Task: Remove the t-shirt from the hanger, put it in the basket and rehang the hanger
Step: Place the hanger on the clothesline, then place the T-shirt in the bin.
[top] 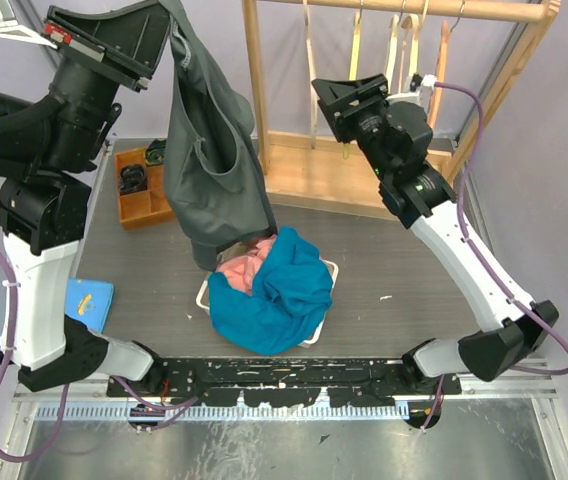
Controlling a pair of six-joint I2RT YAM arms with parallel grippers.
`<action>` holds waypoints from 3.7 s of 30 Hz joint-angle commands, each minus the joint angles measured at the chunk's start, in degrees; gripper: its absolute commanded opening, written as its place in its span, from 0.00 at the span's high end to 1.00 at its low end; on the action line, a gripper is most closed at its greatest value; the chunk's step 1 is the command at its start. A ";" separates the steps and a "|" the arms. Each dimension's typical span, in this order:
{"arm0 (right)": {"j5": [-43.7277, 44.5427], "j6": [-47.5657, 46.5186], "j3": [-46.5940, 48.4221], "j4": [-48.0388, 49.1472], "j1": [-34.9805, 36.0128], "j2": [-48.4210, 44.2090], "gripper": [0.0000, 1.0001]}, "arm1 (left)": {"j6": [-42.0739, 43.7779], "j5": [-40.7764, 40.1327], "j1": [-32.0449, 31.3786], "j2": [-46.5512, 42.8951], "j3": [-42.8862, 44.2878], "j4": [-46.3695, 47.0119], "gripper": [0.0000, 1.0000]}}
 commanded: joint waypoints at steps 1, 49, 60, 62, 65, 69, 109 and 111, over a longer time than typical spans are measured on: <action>0.81 -4.90 2.14 1.32 -0.08 -5.71 0.42 | -0.63 -1.14 -0.08 0.55 2.07 4.08 1.00; 11.19 -18.52 -3.83 -8.42 -0.07 -25.24 0.37 | -17.60 -3.09 -6.75 -4.87 -18.15 8.75 1.00; 12.84 -19.33 -3.90 -13.68 -0.10 -28.42 0.36 | -8.07 -11.28 -24.88 -10.28 -28.32 -7.22 1.00; 12.99 -19.58 -3.86 -14.53 -0.04 -28.85 0.36 | -7.78 -12.18 -28.36 -10.57 -28.02 -8.86 1.00; 13.22 -20.08 -3.45 -15.65 -0.08 -29.04 0.36 | -8.05 -11.64 -32.67 -10.53 -26.48 -10.86 1.00; 13.47 -20.37 -3.36 -16.50 -0.09 -29.35 0.36 | -8.42 -12.58 -36.06 -10.60 -26.12 -15.18 1.00; 14.74 -21.58 -2.77 -18.43 -0.09 -32.67 0.35 | 13.26 -25.88 -44.30 -2.96 2.84 -3.62 1.00; 14.91 -21.65 -2.62 -18.44 -0.08 -33.01 0.35 | 12.64 -25.65 -44.35 -2.63 3.23 -2.76 1.00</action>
